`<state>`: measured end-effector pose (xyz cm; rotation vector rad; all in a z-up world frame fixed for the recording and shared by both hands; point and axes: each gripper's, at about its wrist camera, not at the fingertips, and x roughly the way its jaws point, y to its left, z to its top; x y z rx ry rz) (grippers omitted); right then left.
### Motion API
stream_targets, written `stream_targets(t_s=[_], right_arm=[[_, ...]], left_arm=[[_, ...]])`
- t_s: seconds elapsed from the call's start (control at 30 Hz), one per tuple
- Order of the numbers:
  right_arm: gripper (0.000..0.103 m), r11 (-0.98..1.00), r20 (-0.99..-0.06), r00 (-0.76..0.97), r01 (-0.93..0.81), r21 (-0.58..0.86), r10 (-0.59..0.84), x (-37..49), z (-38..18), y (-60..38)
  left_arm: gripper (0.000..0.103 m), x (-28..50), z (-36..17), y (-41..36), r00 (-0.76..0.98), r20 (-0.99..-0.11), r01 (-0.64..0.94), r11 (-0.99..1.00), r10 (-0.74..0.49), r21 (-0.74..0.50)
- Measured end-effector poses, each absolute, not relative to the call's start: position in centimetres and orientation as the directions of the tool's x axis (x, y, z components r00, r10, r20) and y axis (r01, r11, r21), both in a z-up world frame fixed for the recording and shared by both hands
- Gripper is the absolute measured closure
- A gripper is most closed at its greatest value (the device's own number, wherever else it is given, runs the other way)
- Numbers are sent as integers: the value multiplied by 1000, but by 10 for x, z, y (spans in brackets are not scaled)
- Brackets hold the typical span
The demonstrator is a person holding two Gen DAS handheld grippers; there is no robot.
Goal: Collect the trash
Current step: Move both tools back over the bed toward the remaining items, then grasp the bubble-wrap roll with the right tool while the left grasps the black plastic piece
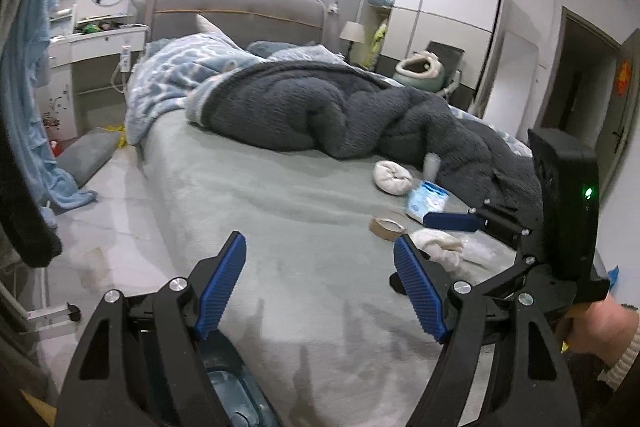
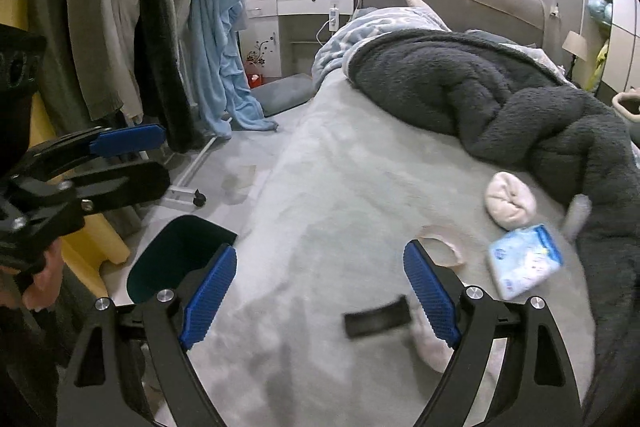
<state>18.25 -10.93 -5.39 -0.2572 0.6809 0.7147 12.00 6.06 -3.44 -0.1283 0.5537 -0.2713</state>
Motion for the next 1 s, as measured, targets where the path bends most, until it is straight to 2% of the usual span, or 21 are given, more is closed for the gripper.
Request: stream_targets(t_s=[0.2, 0.37, 0.8, 1.0], right_arm=[[16, 733, -627, 572, -680, -3, 528, 182, -45, -143], [16, 746, -641, 574, -666, -4, 509, 188, -47, -171], [16, 759, -677, 565, -651, -13, 472, 194, -59, -220], [16, 777, -689, 566, -629, -7, 452, 197, -67, -240]], left_arm=[[24, 134, -44, 33, 791, -526, 270, 950, -311, -156], [27, 150, -59, 10, 765, -562, 312, 944, -314, -104], [33, 174, -88, -31, 692, -624, 378, 919, -362, -112], [42, 183, -100, -46, 663, -651, 392, 912, -370, -119]])
